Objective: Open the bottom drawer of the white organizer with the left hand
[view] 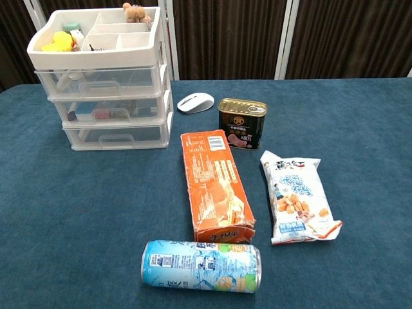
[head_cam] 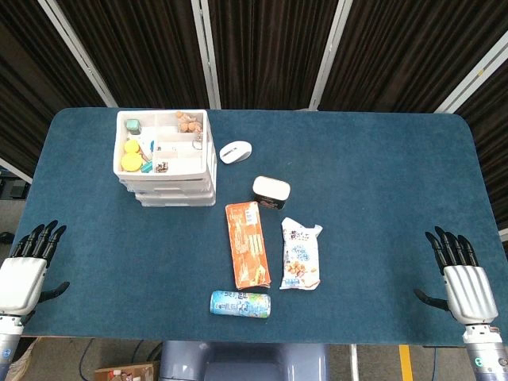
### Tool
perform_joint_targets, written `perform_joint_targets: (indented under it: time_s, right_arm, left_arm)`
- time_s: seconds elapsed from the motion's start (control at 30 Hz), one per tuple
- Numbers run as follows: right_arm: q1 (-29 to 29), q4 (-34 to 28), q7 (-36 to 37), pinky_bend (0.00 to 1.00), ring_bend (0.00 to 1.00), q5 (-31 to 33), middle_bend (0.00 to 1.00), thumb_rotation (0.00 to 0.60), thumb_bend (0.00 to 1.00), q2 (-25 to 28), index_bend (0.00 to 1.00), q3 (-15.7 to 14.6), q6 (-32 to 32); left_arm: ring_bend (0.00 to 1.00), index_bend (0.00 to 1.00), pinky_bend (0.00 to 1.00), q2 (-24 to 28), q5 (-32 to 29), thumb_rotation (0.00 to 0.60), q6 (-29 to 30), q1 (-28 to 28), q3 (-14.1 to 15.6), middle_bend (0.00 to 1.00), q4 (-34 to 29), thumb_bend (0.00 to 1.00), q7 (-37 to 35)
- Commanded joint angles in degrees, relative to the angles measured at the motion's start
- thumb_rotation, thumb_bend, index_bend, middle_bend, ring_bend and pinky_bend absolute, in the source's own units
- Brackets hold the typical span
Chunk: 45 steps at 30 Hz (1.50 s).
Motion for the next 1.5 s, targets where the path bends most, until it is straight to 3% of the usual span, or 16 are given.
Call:
perform_joint_targets:
  time_s: [0.03,0.4,0.47,0.53,0.6,0.63,0.73,0.87,1.03,1.27,1.5]
  right_arm:
    - [0.03,0.04,0.03,0.04,0.0,-0.1,0.0,0.6,0.09,0.03,0.0,-0.02,-0.01]
    - [-0.08,-0.14,0.07,0.04,0.0,0.09,0.0,0.6,0.09,-0.03,0.0,0.06,0.12]
    - [-0.06,-0.19,0.01,0.04,0.0,0.15,0.0,0.6,0.09,-0.01,0.0,0.08,0.05]
    - [-0.01,-0.21,0.08,0.04,0.0,0.12,0.0,0.6,0.09,0.0,0.0,0.05,-0.05]
    - [0.02,-0.05,0.17,0.04,0.0,0.22,0.0,0.6,0.09,0.03,0.0,0.03,-0.23]
    - [0.02,-0.1,0.39,0.04,0.0,0.36,0.0,0.6,0.09,0.1,0.0,0.02,-0.36]
    - [-0.05,-0.46,1.08,0.04,0.0,0.41,0.0,0.6,0.09,0.43,0.0,0.09,-0.24]
    - [-0.08,-0.57,1.1,0.04,0.0,-0.06,0.0,0.6,0.09,0.5,0.0,-0.12,-0.15]
    - [0.08,-0.98,0.8,0.04,0.0,0.53,0.0,0.6,0.09,0.65,0.0,-0.17,-0.93]
    - [0.26,-1.29,1.58,0.04,0.0,0.9,0.0,0.6,0.09,1.03,0.0,-0.12,-1.53]
    - [0.48,-1.55,2.26,0.04,0.0,0.84,0.0,0.6,0.09,1.29,0.0,-0.23,-2.04]
  left_arm:
    - [0.0,0.0,0.14,-0.03,-0.07,0.6,-0.02,0.01,0.0,0.0,-0.01,0.07,0.09]
    - [0.01,0.0,0.17,0.01,-0.25,0.6,-0.36,-0.11,-0.02,0.03,-0.37,0.09,-0.3]
    - [0.13,0.01,0.3,-0.15,-0.84,0.6,-0.83,-0.32,-0.27,0.17,-0.65,0.15,-0.36]
    - [0.5,0.04,0.61,-0.77,-1.3,0.6,-0.7,-0.67,-1.1,0.51,-1.02,0.32,-1.28]
    - [0.73,0.08,0.78,-1.7,-2.4,0.6,-1.47,-1.29,-2.03,0.74,-1.38,0.44,-3.77]
    - [0.79,0.09,0.81,-1.95,-3.8,0.6,-2.56,-1.66,-2.5,0.8,-1.97,0.49,-4.77]
    - [0.87,0.1,0.87,-2.37,-9.43,0.6,-7.07,-3.32,-4.25,0.89,-4.47,0.56,-6.05]
    - [0.96,0.11,0.92,-3.58,-18.94,0.6,-13.77,-6.27,-7.55,0.97,-8.48,0.57,-7.7]
    - [1.0,0.11,0.95,-5.98,-39.76,0.6,-24.2,-12.73,-14.79,1.0,-13.7,0.57,-10.78]
    - [1.0,0.11,0.95,-11.47,-55.58,0.6,-26.54,-19.95,-18.5,1.0,-13.39,0.57,-8.65]
    - [1.0,0.11,0.95,-17.65,-63.98,0.6,-25.94,-24.97,-20.23,1.0,-8.48,0.57,-7.66]
